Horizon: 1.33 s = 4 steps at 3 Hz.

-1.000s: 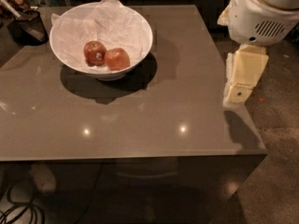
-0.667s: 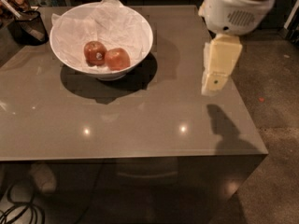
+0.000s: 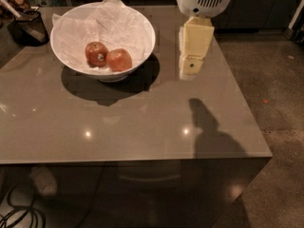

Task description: Pick apple from white bowl

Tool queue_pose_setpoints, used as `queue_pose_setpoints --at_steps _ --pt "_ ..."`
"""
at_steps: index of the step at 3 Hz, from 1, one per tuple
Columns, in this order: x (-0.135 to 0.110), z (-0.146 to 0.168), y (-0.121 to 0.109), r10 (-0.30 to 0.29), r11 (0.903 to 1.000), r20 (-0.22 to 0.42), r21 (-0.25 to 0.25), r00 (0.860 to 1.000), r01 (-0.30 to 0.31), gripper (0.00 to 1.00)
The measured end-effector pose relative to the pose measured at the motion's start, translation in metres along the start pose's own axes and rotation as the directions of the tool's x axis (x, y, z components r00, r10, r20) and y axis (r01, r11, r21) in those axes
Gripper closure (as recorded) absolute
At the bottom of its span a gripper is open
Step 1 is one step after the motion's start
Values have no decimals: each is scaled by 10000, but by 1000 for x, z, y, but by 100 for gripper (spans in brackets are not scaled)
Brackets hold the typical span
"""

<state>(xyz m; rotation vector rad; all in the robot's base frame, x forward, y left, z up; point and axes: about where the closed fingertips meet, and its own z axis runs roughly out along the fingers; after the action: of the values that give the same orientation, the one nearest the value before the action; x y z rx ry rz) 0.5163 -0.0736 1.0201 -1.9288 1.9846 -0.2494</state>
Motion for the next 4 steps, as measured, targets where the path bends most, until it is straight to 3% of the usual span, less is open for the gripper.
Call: queue_pose_setpoints --at_steps 1,2,3,4 --pt "-58 19 -49 -130 9992 351 383 9993 117 0" --pt "-60 19 -50 -152 9990 428 432 9990 134 0" --pt "-74 30 -62 -47 9994 951 344 9955 15 0" --pt "-100 43 -71 -296 9996 1324 44 9908 293 0"
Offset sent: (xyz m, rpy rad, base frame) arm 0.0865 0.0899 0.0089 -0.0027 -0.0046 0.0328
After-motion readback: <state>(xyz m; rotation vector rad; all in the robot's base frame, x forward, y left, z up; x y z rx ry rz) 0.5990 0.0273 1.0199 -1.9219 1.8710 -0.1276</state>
